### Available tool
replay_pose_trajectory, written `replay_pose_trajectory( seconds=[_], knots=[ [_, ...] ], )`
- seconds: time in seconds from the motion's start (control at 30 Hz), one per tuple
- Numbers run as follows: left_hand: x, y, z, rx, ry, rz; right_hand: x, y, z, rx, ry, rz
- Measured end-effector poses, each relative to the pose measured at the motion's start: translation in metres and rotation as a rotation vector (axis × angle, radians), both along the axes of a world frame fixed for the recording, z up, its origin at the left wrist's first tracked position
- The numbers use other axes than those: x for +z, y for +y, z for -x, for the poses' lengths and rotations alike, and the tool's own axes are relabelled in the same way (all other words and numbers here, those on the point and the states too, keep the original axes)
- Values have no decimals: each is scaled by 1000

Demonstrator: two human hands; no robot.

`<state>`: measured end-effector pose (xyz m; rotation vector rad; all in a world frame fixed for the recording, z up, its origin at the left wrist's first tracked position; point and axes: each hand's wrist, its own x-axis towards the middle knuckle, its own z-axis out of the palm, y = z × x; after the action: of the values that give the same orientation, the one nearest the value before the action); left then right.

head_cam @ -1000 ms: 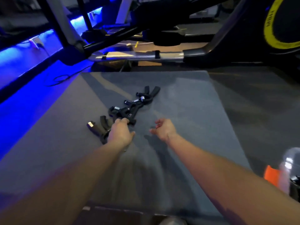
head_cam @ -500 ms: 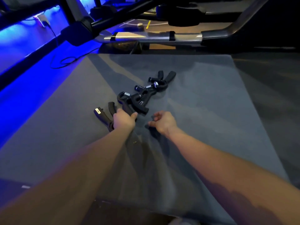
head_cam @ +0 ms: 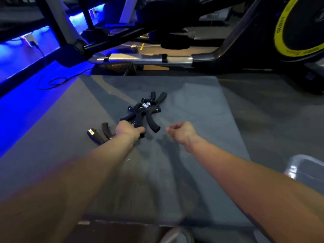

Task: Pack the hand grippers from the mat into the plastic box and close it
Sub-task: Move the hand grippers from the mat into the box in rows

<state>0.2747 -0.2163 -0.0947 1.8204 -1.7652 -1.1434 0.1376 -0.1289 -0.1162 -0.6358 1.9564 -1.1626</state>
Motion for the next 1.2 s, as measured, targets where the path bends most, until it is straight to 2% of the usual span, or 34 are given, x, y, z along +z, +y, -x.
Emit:
replay_pose_trajectory(
  seconds=[0.17, 0.3, 0.5, 0.63, 0.73, 0.93, 1.1, 1.2],
  knots=[
    [56, 55, 50, -185, 160, 56, 71, 67, 25, -37, -157, 107],
    [81, 105, 84, -360, 193, 49, 107, 127, 46, -121, -239, 193],
    [100, 187, 123, -460, 170, 120, 116, 211, 76, -168, -26, 227],
    [98, 229, 147, -449, 325, -79, 119, 248, 93, -109, 272, 131],
    [98, 243, 161, -422, 432, -199, 122, 265, 100, -75, 344, 170],
    [107, 253, 175, -513, 513, -320, 118, 293, 115, 11, 151, 248],
    [108, 274, 187, -633, 604, -486, 116, 310, 127, -208, 11, 289],
    [103, 289, 197, -718, 648, -537, 114, 325, 129, -264, -60, 330]
  ],
)
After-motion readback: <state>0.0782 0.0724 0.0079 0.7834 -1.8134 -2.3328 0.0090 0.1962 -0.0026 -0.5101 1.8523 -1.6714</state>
